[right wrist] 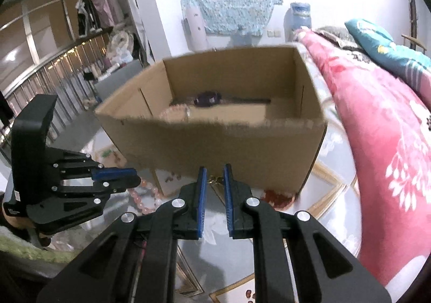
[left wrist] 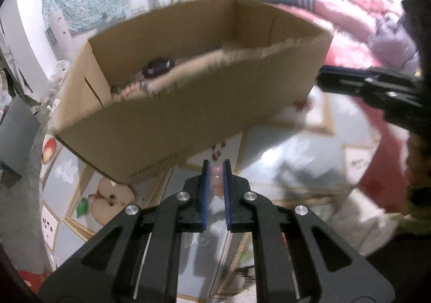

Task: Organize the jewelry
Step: 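Lift the pink bead bracelet with the left gripper into the box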

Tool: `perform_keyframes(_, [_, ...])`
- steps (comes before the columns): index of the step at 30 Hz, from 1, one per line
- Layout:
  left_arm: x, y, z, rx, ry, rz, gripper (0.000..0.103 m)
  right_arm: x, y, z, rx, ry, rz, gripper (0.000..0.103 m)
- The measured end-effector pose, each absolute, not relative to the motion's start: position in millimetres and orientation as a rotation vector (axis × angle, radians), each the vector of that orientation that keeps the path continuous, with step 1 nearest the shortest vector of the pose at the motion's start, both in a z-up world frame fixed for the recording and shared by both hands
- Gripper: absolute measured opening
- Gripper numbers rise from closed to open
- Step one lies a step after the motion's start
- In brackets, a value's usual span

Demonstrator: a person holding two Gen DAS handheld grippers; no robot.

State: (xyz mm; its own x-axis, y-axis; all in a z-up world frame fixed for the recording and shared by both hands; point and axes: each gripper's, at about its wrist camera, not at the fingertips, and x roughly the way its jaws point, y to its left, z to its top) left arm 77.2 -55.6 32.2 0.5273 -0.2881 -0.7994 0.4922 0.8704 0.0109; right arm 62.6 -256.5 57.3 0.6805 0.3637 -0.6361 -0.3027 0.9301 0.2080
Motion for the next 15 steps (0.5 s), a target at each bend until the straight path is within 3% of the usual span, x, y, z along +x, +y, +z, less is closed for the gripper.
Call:
perform_keyframes(8, [86.3, -44.9, 115.0, 0.173, 0.727, -0.554, 0.008, 89.1, -260.7, 105.3, 0.099, 0.638, 0.424, 0.013])
perform_keyframes(15, [125.0, -35.7, 134.7, 0.13, 0.709, -0.594, 0.008, 135.0, -253.0, 120.5, 0.086, 0.664, 0.47, 0.013])
